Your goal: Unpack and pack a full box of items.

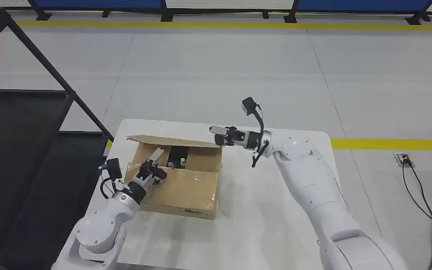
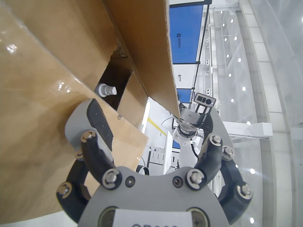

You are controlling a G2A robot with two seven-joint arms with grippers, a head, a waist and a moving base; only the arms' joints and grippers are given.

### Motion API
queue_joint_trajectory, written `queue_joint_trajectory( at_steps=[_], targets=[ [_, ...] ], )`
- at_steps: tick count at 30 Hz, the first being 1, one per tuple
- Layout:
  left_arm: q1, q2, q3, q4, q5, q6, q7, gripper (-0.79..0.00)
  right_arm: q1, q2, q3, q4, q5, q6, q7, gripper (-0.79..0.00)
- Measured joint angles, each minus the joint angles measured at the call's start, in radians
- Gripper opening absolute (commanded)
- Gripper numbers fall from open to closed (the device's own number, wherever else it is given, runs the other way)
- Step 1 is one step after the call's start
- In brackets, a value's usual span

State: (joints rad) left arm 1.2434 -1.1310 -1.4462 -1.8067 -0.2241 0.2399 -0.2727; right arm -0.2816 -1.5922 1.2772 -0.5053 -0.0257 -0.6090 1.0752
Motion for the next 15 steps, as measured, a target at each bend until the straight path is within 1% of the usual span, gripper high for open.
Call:
queue_joint_trajectory(
  at_steps=[8, 12, 15],
  targets=[
    [-0.013, -0.003, -0.008, 0.003, -0.015, -0.016, -0.011, 0.0, -0.033, 0.009, -0.052, -0.105, -0.081, 0.067, 0.034, 0.0],
    [-0.012, -0.003, -0.027, 0.003, -0.025, -0.032, -0.006, 0.0, -0.053, 0.011, -0.078, -0.15, -0.091, 0.096, 0.073, 0.0],
    [-0.026, -0.004, -0.03, 0.014, -0.027, -0.038, -0.003, 0.0, -0.066, 0.012, -0.092, -0.172, -0.098, 0.139, 0.065, 0.0]
  ],
)
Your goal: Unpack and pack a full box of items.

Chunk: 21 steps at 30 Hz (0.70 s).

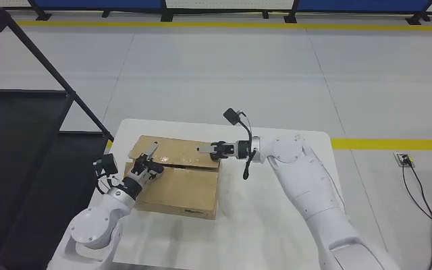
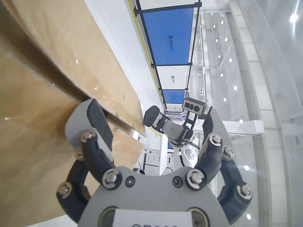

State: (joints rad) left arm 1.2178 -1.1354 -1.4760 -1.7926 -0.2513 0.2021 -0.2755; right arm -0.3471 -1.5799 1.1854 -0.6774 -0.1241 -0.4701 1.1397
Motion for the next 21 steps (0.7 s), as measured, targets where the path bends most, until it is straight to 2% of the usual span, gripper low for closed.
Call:
queue_joint_trajectory(
  at_steps=[7, 17, 21],
  targets=[
    [-0.061, -0.006, 0.022, 0.069, 0.011, -0.021, 0.015, 0.0, -0.011, -0.003, -0.035, -0.023, -0.005, 0.098, -0.025, 0.0],
    [-0.129, -0.018, 0.072, 0.172, 0.021, -0.045, 0.026, 0.0, -0.035, 0.007, -0.038, -0.047, -0.008, 0.112, -0.091, 0.0],
    [-0.128, -0.021, 0.078, 0.179, 0.024, -0.05, 0.026, 0.0, -0.078, 0.032, 0.001, -0.102, -0.038, 0.083, -0.148, 0.0]
  ],
)
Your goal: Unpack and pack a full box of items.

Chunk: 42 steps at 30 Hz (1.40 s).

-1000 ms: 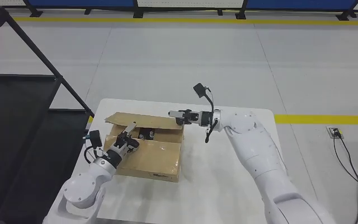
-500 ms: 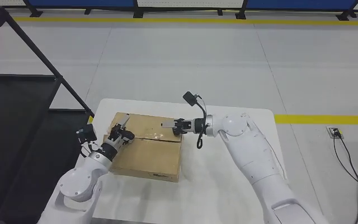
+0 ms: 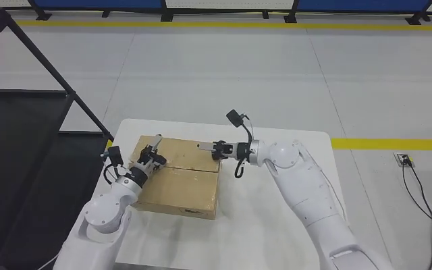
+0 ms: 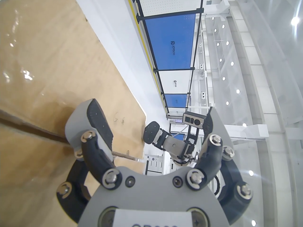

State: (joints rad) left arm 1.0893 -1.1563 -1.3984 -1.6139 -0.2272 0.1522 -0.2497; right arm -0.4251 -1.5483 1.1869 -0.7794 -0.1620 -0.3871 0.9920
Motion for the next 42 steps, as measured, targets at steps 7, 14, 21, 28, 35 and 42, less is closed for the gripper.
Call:
queue_joint_trajectory(
  at_steps=[7, 14, 21, 28, 35, 42],
  targets=[
    [0.024, -0.001, -0.015, -0.021, -0.009, -0.01, -0.012, 0.0, -0.191, 0.09, 0.187, -0.265, -0.065, -0.06, 0.092, 0.0],
    [0.039, -0.001, -0.027, -0.036, -0.011, -0.018, -0.022, 0.0, -0.279, 0.119, 0.256, -0.389, -0.076, -0.055, 0.178, 0.0],
    [0.054, -0.003, -0.038, -0.062, -0.021, -0.024, -0.015, 0.0, -0.279, 0.119, 0.256, -0.388, -0.076, -0.056, 0.178, 0.0],
    [0.048, -0.005, -0.035, -0.064, -0.004, -0.018, -0.012, 0.0, -0.275, 0.142, 0.144, -0.457, -0.319, -0.194, 0.259, 0.0],
    [0.025, -0.009, -0.035, -0.039, -0.004, -0.011, 0.004, 0.0, -0.305, 0.192, -0.07, -0.438, -0.723, -0.304, 0.138, 0.0],
    [0.029, -0.011, -0.036, -0.044, 0.004, -0.011, 0.007, 0.0, -0.302, 0.195, -0.079, -0.434, -0.732, -0.306, 0.135, 0.0]
  ],
)
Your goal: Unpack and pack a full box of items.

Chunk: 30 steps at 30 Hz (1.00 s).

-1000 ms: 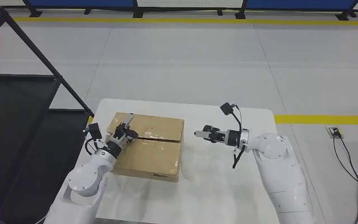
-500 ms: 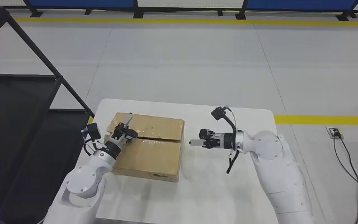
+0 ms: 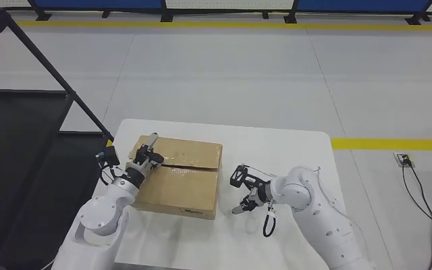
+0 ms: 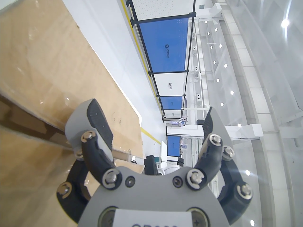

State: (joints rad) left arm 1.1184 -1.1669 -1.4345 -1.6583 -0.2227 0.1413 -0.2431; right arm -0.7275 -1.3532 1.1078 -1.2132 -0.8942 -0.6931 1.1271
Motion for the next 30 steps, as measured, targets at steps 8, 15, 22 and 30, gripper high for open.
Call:
queue_joint_trajectory(
  at_steps=[8, 15, 22, 30],
  targets=[
    [-0.002, -0.004, 0.007, -0.008, 0.012, 0.008, 0.011, 0.0, -0.035, 0.008, -0.053, -0.026, -0.146, -0.083, -0.146, 0.0],
    [0.008, -0.007, 0.008, -0.02, 0.018, 0.006, 0.022, 0.0, -0.041, 0.006, -0.096, 0.037, -0.261, -0.067, -0.35, -0.403],
    [0.016, -0.009, 0.008, -0.024, 0.021, 0.006, 0.03, 0.0, -0.004, -0.001, -0.132, 0.127, -0.271, -0.086, -0.431, -0.48],
    [0.019, -0.012, 0.007, -0.025, 0.027, 0.007, 0.028, 0.0, 0.033, -0.009, -0.164, 0.195, -0.264, -0.094, -0.478, -0.499]
  ],
)
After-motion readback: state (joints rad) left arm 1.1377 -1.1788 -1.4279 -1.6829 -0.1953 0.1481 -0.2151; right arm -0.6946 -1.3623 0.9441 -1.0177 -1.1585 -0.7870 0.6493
